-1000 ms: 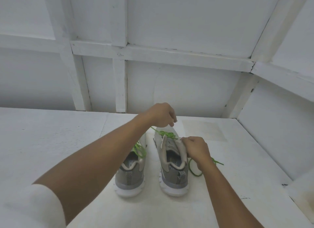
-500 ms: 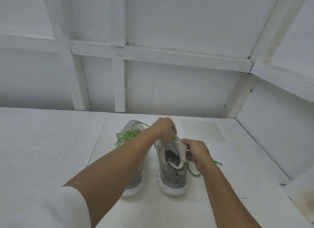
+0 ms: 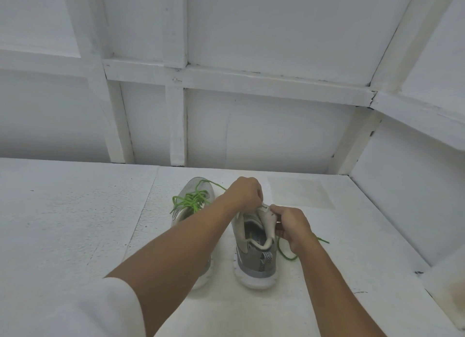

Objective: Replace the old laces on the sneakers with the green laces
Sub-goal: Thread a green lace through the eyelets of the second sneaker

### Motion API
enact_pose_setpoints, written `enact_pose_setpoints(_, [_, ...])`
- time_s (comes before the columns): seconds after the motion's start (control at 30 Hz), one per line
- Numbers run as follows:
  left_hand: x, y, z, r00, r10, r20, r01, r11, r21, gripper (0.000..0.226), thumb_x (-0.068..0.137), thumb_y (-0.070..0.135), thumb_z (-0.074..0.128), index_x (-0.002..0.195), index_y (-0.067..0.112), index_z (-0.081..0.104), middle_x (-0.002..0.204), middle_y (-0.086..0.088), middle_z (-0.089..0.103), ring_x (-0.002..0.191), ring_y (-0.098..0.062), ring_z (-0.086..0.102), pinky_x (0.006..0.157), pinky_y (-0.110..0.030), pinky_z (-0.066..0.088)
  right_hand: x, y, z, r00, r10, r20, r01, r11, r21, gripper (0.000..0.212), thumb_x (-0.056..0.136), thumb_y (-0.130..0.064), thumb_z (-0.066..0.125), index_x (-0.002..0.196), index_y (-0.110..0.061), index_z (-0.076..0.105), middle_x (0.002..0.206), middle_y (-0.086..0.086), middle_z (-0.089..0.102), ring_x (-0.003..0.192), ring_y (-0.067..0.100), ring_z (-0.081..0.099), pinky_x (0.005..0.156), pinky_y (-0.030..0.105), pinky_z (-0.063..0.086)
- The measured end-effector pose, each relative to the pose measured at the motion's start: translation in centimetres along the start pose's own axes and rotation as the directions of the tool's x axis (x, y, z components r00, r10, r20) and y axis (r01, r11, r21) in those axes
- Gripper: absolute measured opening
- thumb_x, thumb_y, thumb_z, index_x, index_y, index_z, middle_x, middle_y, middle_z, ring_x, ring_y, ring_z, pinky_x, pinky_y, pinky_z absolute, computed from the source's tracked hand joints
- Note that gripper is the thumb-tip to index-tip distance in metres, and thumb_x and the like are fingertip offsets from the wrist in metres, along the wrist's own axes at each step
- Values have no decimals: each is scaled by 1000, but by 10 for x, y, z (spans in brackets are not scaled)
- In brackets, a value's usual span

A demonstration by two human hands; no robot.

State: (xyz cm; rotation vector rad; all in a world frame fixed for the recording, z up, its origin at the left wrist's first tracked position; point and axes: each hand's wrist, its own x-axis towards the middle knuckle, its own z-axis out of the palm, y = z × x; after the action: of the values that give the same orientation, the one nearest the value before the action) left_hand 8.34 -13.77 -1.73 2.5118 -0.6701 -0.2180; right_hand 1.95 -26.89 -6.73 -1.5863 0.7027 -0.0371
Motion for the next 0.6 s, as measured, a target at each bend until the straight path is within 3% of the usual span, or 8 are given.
enact_pose_setpoints(0.6, [2, 8, 7, 999, -30, -14, 32, 991, 129, 20, 84, 6, 58, 98, 8, 72, 101, -9, 71, 97, -26, 65, 87, -36, 54, -4, -1, 1, 1000, -9, -13, 8, 1000, -29, 21, 94, -23, 58, 91, -5, 68, 92, 13, 71, 88, 31, 68, 79, 42, 58])
